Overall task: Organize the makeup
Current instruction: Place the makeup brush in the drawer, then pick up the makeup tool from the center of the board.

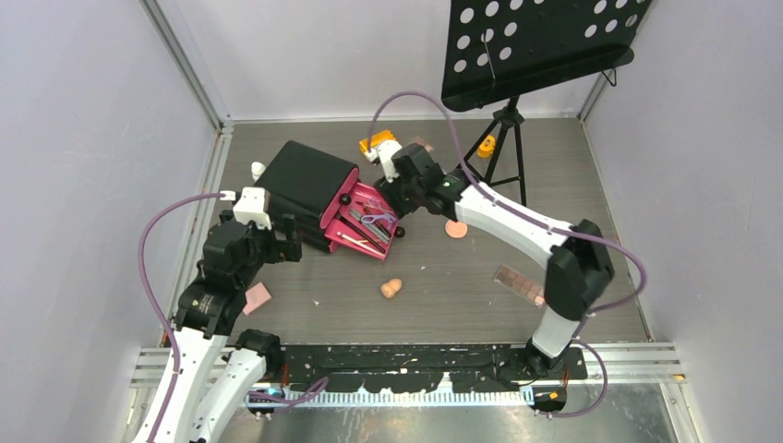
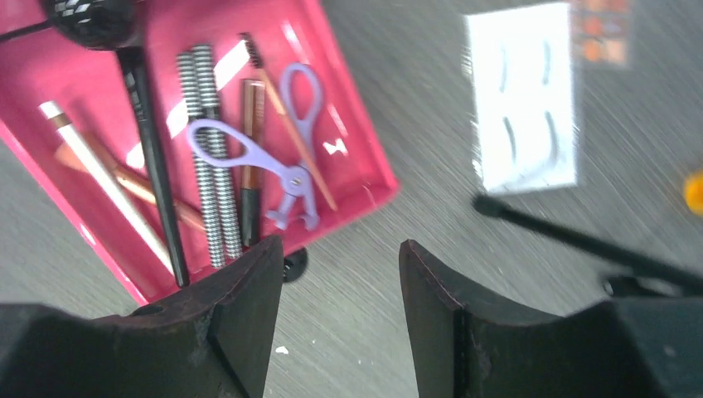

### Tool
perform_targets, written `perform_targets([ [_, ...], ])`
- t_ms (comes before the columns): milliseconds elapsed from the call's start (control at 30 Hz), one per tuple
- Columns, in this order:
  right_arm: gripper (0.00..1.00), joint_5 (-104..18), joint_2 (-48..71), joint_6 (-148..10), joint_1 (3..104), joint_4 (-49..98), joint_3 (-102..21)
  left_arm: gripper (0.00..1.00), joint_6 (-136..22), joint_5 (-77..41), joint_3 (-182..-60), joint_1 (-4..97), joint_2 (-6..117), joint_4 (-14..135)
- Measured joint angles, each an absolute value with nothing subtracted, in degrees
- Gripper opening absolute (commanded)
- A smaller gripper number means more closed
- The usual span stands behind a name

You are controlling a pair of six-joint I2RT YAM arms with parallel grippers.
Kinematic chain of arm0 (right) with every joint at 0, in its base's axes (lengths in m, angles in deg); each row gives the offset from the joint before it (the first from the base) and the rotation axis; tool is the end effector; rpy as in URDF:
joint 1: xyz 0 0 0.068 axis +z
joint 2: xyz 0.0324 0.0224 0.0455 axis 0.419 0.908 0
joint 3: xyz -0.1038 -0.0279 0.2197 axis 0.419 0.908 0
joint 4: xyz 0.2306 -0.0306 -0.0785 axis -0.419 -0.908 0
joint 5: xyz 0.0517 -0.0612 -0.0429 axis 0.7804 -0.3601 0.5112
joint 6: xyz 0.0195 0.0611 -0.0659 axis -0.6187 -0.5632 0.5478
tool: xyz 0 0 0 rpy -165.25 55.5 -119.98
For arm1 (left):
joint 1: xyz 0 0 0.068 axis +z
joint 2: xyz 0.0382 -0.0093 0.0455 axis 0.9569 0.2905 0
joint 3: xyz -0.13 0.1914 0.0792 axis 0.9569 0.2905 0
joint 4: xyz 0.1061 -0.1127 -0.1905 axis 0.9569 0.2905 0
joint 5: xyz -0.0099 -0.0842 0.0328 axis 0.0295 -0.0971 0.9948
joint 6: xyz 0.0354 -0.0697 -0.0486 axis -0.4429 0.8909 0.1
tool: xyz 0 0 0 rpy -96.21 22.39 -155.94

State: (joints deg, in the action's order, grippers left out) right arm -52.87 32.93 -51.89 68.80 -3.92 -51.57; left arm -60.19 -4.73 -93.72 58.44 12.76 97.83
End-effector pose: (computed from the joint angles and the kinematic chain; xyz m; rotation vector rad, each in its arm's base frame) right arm 0.3025 0.2875 0.2297 -1.0596 2.1084 0.2375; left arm 0.1721 -0.0381 0.2862 0.0555 1.9689 -0.1803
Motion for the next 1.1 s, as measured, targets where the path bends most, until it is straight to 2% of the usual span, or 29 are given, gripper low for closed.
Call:
perform_targets([
  [200,0.61,-69.6,24.4,-66.3,67.6,0.4,-39.9,1.0,-60.2,-4.7,-93.7,58.4,12.7,97.8],
  [467,0.57,-77.3,26.8,-82.0,56.6,-0.7,-29.1,1.0,-60.2,-4.8,-93.7,58.4,12.7,97.8],
  [733,0.57,-78.0,27.4,-87.4,55.4,3.4,-25.3,1.0,-60.2,-4.8,-93.7,58.4,12.7,97.8],
  [967,0.43,-74.3,28.7,-89.8,51.5,7.9,-23.4,1.0,-60.2,-4.8,-93.7,58.4,12.7,97.8],
  [1100,0.43,-72.2,30.3,-91.0,50.8,9.6,-23.4,1.0,-60.2,-4.8,-93.7,58.4,12.7,97.8],
])
